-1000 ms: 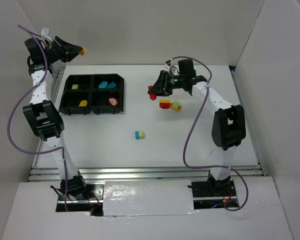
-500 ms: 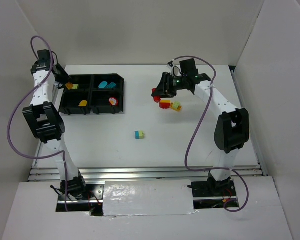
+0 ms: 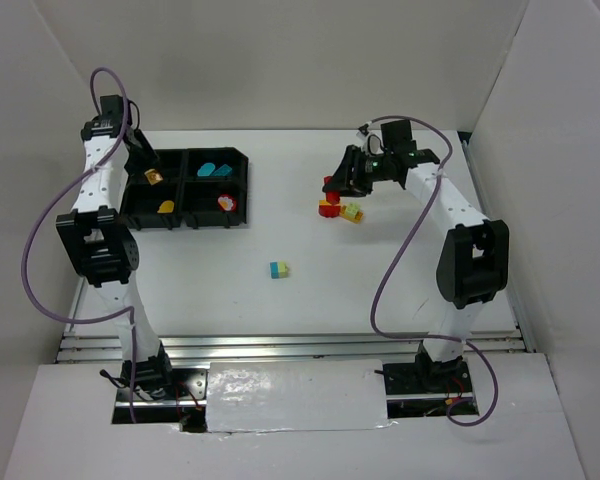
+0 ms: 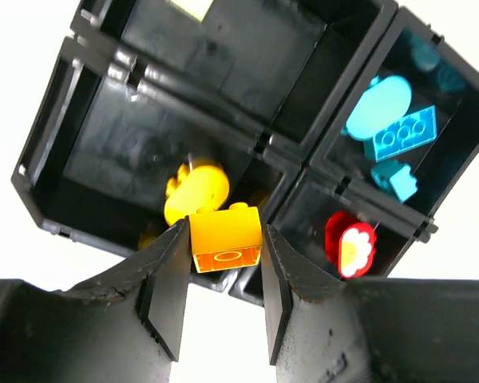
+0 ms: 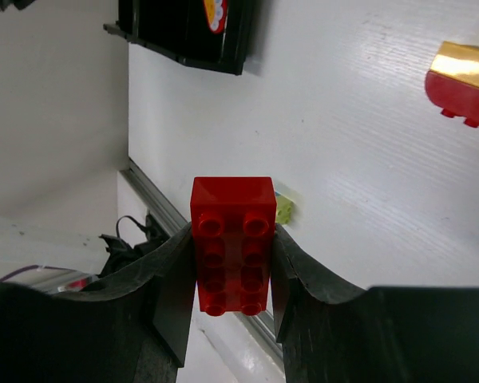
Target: Sort the legos into containers by color
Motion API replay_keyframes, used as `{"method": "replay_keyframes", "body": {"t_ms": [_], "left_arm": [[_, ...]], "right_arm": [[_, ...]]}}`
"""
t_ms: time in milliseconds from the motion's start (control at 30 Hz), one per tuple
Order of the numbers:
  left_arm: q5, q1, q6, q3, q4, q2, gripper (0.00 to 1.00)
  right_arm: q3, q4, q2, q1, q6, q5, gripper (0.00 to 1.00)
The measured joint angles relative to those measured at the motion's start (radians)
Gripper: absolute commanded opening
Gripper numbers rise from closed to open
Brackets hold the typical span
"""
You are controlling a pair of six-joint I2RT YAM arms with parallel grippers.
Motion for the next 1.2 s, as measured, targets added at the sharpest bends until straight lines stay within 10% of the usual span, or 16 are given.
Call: {"method": "replay_keyframes", "body": {"t_ms": [300, 567, 967, 1200], "left_arm": [[-0.079, -0.029, -0.024, -0.036, -0.099, -0.026, 0.02], [-0.132, -0.029, -0.03, -0.079, -0.108, -0.026, 0.97], [-0.117, -0.033, -0.048, -0.08, -0.14, -0.077, 0.99], [-0.014, -0.115, -0.097, -0.366, -0.111, -0.386, 1.0]], "right_arm": [[0.042, 0.0, 0.037, -0.023, 0.011, -0.035, 0.0], [0.053, 0.0, 0.055, -0.02, 0.019, -0.056, 0.0], [0.311, -0.126, 0.151, 0.095, -0.02, 0.158, 0.0], [0.569, -0.156, 0.348, 0.262, 0.084, 0.334, 0.0]]}}
